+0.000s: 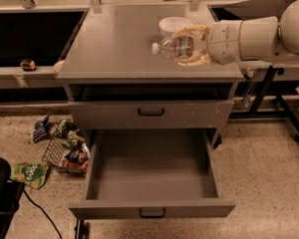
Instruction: Pick water bottle from middle drawer and place on counter
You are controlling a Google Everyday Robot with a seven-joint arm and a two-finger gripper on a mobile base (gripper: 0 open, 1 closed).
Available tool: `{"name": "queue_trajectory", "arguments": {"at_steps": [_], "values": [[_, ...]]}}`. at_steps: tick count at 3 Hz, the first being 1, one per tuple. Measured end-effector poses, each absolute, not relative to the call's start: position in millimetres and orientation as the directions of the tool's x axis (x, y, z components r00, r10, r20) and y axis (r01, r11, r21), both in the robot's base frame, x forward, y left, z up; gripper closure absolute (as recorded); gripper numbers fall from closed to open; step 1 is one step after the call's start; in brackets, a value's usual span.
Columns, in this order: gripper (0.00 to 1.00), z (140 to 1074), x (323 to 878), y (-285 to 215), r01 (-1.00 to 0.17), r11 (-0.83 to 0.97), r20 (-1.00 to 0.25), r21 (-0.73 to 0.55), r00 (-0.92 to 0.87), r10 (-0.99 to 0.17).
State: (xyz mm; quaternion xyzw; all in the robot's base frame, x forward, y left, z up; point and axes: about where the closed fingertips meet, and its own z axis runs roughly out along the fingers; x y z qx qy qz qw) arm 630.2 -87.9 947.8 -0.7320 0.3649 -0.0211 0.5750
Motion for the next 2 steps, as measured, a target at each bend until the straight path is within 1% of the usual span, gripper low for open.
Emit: {"name": "queue_trajectory", "arguments": {"at_steps": [1,2], "values": [[1.00,934.3,656.9,-77.1,-0.536,-0.026,-0.435,-0.844,0.711,-0.553],[1.00,917.5,693.4,-67.2,-0.590,0.031,-0.511,-0.807,0.672,-0.536]]}}
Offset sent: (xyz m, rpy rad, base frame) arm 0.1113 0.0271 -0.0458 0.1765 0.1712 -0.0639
